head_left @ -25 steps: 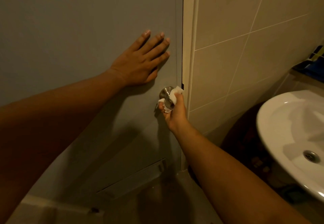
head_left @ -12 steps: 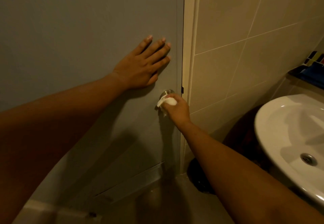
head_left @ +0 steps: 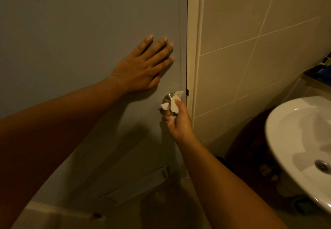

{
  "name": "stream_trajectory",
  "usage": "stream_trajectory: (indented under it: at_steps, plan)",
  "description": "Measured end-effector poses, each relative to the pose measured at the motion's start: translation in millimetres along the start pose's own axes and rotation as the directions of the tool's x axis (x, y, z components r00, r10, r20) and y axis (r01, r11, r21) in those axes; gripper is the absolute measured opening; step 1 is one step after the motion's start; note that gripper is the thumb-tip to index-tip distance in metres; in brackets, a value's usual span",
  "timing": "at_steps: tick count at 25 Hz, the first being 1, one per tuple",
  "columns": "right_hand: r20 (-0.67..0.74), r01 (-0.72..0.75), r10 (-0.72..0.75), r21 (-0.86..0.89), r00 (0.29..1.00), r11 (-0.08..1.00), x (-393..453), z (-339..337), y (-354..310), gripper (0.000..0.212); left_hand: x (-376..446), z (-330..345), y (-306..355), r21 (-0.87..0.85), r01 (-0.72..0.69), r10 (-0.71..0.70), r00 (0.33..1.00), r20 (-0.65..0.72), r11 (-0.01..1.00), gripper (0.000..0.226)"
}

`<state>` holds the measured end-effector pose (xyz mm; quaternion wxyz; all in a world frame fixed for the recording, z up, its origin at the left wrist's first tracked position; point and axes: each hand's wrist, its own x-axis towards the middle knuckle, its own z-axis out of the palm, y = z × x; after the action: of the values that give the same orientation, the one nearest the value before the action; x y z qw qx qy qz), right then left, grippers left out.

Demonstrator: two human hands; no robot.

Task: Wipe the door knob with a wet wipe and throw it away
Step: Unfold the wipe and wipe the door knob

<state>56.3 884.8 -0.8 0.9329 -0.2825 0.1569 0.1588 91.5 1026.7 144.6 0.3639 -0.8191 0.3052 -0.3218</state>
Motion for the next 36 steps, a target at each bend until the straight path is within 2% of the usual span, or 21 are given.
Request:
stream_trajectory:
  at_steps: [2, 3, 4, 6, 7, 8, 10, 11, 13, 15, 16, 17, 19, 21, 23, 25, 27, 29, 33, 35, 36]
  plan:
    - [0.003, 0.129, -0.150, -0.533, 0.989, 0.836, -1.7, -3.0, -14.8, 0.019, 1.0, 0.4, 2.0, -0.015, 0.013, -0.013, 1.000, 0.001, 1.000, 0.063]
    - [0.073, 0.211, -0.237, -0.746, 0.969, 0.632, -2.4, -3.9, -22.4, 0.020, 1.4, 0.8, 3.9, -0.020, 0.023, -0.023, 1.000, 0.004, 1.000, 0.063]
    - [0.219, 0.316, -0.297, -0.889, 0.929, 0.332, 0.6, -6.8, -26.7, 0.024, 1.7, 1.4, 5.2, -0.022, 0.031, -0.030, 1.000, 0.004, 0.999, 0.063]
    - [0.488, 0.398, -0.249, -0.854, 0.837, -0.337, 10.7, -16.3, -28.3, 0.035, 1.8, 2.3, 6.0, -0.024, 0.036, -0.036, 0.999, 0.001, 0.999, 0.063]
    - [0.563, 0.390, -0.217, -0.756, 0.798, -0.525, 13.3, -21.0, -25.3, 0.037, 1.0, 1.9, 5.1, -0.028, 0.035, -0.035, 0.999, 0.004, 0.999, 0.063]
    - [0.603, 0.381, -0.213, -0.699, 0.769, -0.605, 16.2, -24.8, -20.6, 0.038, 0.4, 1.3, 4.1, -0.030, 0.034, -0.034, 0.999, 0.007, 0.999, 0.063]
    - [0.600, 0.399, -0.287, -0.749, 0.747, -0.528, 15.0, -24.8, -14.7, 0.037, -0.1, 0.9, 3.3, -0.021, 0.036, -0.036, 0.999, 0.009, 0.999, 0.064]
    - [0.535, 0.418, -0.360, -0.837, 0.765, -0.354, 11.5, -20.8, -15.1, 0.034, 0.2, 1.3, 3.7, -0.014, 0.036, -0.036, 0.999, 0.007, 0.999, 0.063]
    - [0.250, 0.381, -0.421, -0.886, 0.872, 0.263, 5.9, -14.3, -12.8, 0.032, 0.8, 2.1, 5.0, -0.014, 0.034, -0.034, 0.999, 0.014, 0.999, 0.063]
    - [-0.036, 0.157, -0.219, -0.582, 0.975, 0.798, 5.7, -8.1, -7.7, 0.039, 1.1, 2.2, 5.0, -0.011, 0.038, -0.038, 0.999, 0.012, 0.999, 0.063]
    - [-0.083, 0.036, -0.067, -0.324, 0.994, 0.945, 7.6, -5.8, -4.9, 0.045, 1.2, 1.6, 4.4, -0.006, 0.039, -0.039, 0.999, 0.010, 0.999, 0.063]
    - [-0.078, -0.072, 0.070, -0.032, 0.995, 0.997, 9.1, -3.2, -3.4, 0.051, 1.5, 0.9, 4.1, 0.001, 0.038, -0.038, 0.999, 0.008, 0.999, 0.063]
    - [-0.031, -0.196, 0.230, 0.420, 0.973, 0.886, 11.8, -0.8, -3.1, 0.056, 2.4, 0.1, 4.2, 0.009, 0.034, -0.034, 0.999, 0.007, 0.999, 0.063]
    - [-0.032, -0.226, 0.288, 0.540, 0.957, 0.811, 9.7, 1.0, -6.7, 0.059, 2.3, 0.5, 4.3, 0.011, 0.035, -0.035, 0.999, 0.013, 0.999, 0.063]
    - [-0.031, -0.213, 0.238, 0.345, 0.971, 0.914, 9.6, -2.3, -7.1, 0.060, 1.4, 0.4, 4.6, 0.014, 0.035, -0.035, 0.999, 0.010, 0.999, 0.063]
    - [-0.074, -0.098, 0.085, -0.195, 0.994, 0.976, 8.2, -8.8, -8.7, 0.058, 1.1, -0.1, 5.3, 0.014, 0.034, -0.034, 0.999, 0.005, 0.999, 0.062]
    - [-0.025, 0.079, -0.127, -0.665, 0.992, 0.743, 8.1, -15.8, -20.3, 0.039, 2.3, -0.4, 5.2, -0.002, 0.034, -0.034, 0.999, 0.007, 0.999, 0.061]
    - [0.187, 0.293, -0.286, -0.871, 0.940, 0.394, 6.0, -19.5, -39.8, 0.027, 3.3, 0.1, 5.3, -0.015, 0.045, -0.045, 0.999, 0.013, 0.999, 0.062]
    - [0.532, 0.500, -0.117, -0.836, 0.838, -0.224, 7.9, -28.8, -49.7, 0.041, 1.1, -1.8, 5.0, -0.029, 0.055, -0.054, 0.998, 0.030, 0.998, 0.061]
    - [0.590, 0.532, -0.048, -0.758, 0.806, -0.377, 7.2, -33.5, -46.3, 0.055, 0.2, -6.8, 3.9, -0.070, 0.072, -0.068, 0.996, 0.056, 0.995, 0.061]
    - [0.602, 0.544, -0.046, -0.750, 0.797, -0.376, 7.8, -35.1, -47.1, 0.058, -0.7, -9.4, 5.7, -0.106, 0.103, -0.096, 0.993, 0.072, 0.989, 0.060]
